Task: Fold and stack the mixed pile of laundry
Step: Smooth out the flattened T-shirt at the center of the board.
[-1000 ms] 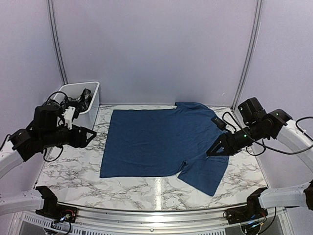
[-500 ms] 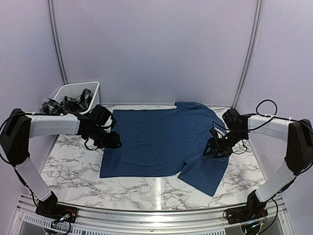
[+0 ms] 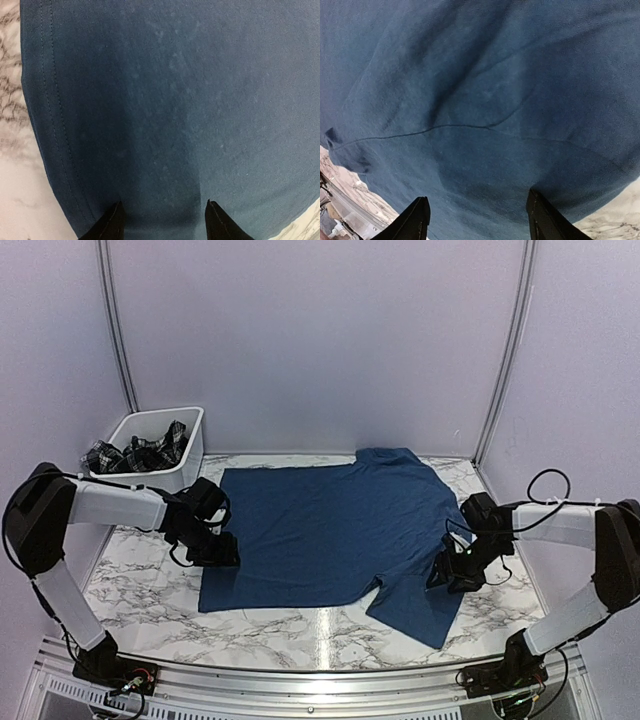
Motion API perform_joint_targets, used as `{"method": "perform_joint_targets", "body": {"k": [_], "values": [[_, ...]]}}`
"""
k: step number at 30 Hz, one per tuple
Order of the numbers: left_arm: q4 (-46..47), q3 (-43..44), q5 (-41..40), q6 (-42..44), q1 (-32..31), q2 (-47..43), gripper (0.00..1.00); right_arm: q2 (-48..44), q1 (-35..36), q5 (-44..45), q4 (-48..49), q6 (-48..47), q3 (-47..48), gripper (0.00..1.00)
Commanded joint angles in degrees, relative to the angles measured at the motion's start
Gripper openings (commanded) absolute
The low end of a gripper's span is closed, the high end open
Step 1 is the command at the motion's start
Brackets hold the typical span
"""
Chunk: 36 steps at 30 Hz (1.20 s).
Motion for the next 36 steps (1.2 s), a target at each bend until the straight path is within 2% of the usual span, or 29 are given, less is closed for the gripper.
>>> {"method": "perform_joint_targets", "body": {"k": [1, 6, 9, 15, 20, 25, 32, 36], "values": [[-9.7, -6.8, -1.8, -1.9, -0.2, -4.0, 0.57, -3.6, -0.2, 4.6, -9.3, 4.5, -6.2, 0.66], [-12.4, -10.0, -4.2, -1.3, -0.2, -10.6, 0.59, -11.2, 0.0, 0.7, -14.5, 6.4, -3.1, 0.63], [-12.4, -7.4, -4.6, 1.1, -0.2, -13.0, 0.61, -10.7, 0.1, -0.4, -14.8, 3.0, 5.2, 0.63], [-12.4, 1.9, -5.1, 2.7, -0.2, -7.7, 0.62, 0.9, -0.2, 0.4, -7.1, -1.0, 17.9, 0.66], [-10.6, 6.9, -5.2, 3.1, -0.2, -0.9, 0.62, 9.7, -0.2, -0.5, 0.9, -1.1, 22.5, 0.67], [-10.2, 11.9, -7.0, 3.5, 0.4, 5.8, 0.62, 14.7, -1.2, 1.8, 4.0, -0.9, 21.7, 0.67], [-9.0, 15.5, -6.3, 3.9, 2.2, 12.9, 0.62, 13.7, -8.1, 4.1, 4.8, 0.3, 12.4, 0.67], [-9.0, 19.9, -5.7, 5.5, 3.4, 17.5, 0.62, 12.8, -11.3, 0.1, 7.4, 1.0, 9.8, 0.67]]}}
